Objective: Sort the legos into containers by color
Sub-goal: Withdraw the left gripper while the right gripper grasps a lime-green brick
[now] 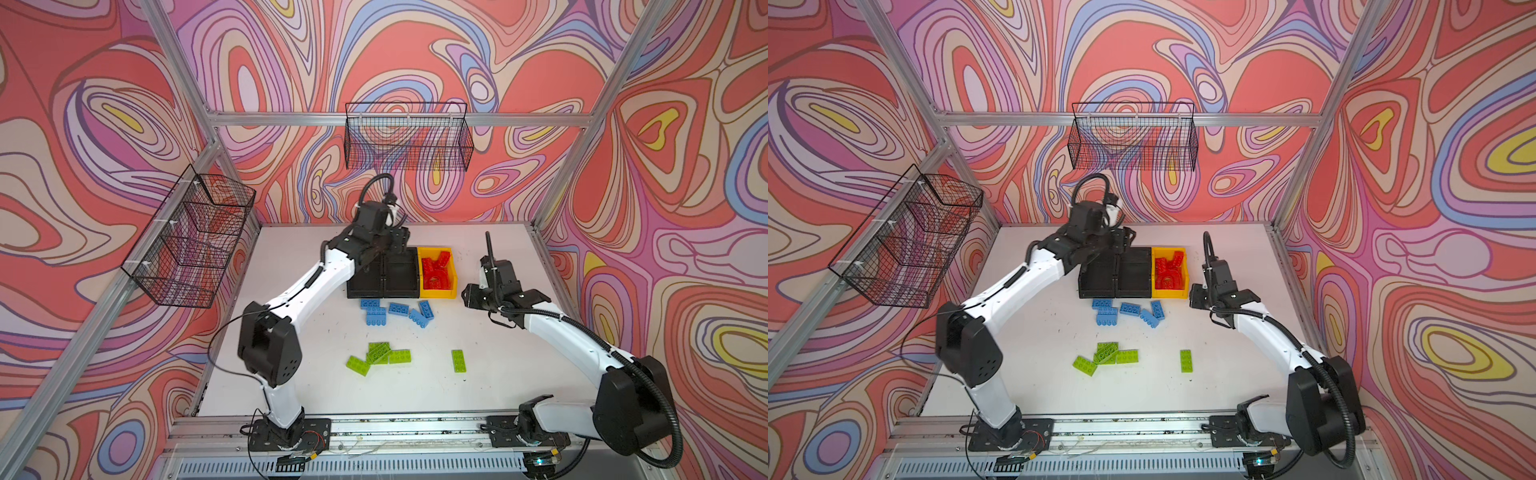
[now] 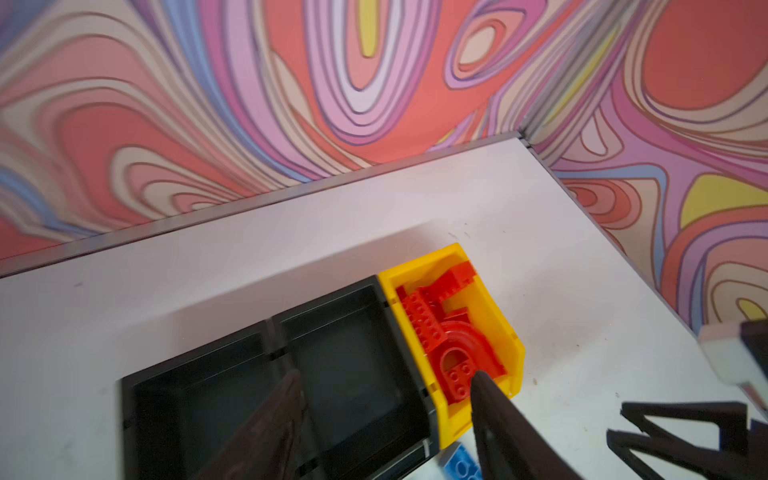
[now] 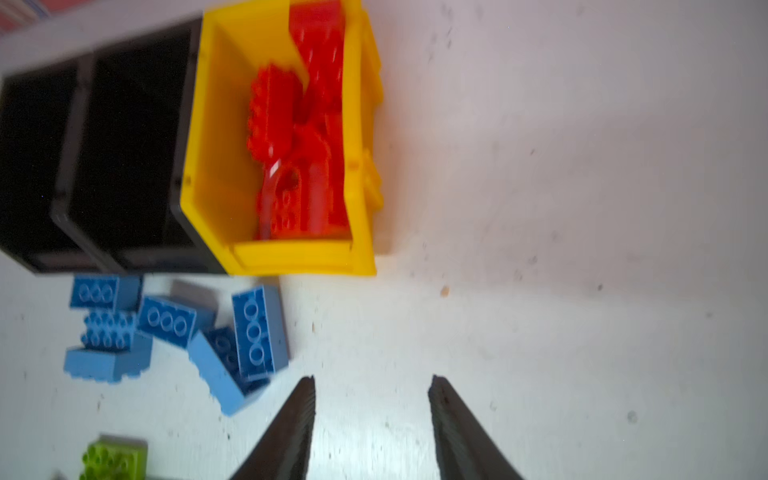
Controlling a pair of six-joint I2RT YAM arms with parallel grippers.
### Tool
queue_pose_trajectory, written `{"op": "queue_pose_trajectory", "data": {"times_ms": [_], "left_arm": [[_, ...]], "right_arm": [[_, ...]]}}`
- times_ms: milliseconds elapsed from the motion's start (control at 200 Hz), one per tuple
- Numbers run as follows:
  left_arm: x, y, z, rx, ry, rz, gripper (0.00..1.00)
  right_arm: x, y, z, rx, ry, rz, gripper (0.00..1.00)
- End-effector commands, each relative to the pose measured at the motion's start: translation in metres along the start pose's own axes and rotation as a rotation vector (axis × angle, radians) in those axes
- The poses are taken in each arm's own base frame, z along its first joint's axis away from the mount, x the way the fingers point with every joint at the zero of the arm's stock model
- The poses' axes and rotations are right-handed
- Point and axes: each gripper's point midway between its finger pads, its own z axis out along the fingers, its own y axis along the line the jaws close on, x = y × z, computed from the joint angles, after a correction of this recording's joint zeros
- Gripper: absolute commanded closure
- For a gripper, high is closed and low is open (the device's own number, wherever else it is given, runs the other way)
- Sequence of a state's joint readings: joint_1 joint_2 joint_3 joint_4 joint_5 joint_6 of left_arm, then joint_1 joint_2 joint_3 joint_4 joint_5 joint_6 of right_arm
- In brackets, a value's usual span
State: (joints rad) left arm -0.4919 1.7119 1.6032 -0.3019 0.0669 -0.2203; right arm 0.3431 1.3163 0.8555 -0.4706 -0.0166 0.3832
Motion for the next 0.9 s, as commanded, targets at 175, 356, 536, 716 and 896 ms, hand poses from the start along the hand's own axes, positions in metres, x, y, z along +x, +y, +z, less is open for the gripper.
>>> {"op": "queue_pose_trajectory", "data": {"times_ms": [175, 356, 536, 716, 896], "left_arm": [[0.057, 0.081, -0.049, -0.167, 0.086, 0.006, 0.23], [0.084, 0.109, -0.051, -0.196, 0.069, -0.076, 0.22], [0.087, 0.107, -0.048, -0.178, 0.072, -0.068, 0.22], [0.085, 0.105, -0.05, -0.153, 0.059, -0.086, 0.24], [0.085, 0.109, -0.052, -0.163, 0.055, -0.086, 0.24]], "right_arm": [[0.094, 0.018, -0.013, 0.009, 0.221, -0.004, 0.42], [0.125, 0.028, -0.022, 0.017, 0.288, -0.014, 0.41], [0.152, 0.023, -0.025, 0.105, 0.365, -0.054, 0.41], [0.165, 0.017, -0.015, 0.122, 0.374, -0.01, 0.43], [0.169, 0.015, -0.006, 0.139, 0.37, -0.018, 0.47]]}}
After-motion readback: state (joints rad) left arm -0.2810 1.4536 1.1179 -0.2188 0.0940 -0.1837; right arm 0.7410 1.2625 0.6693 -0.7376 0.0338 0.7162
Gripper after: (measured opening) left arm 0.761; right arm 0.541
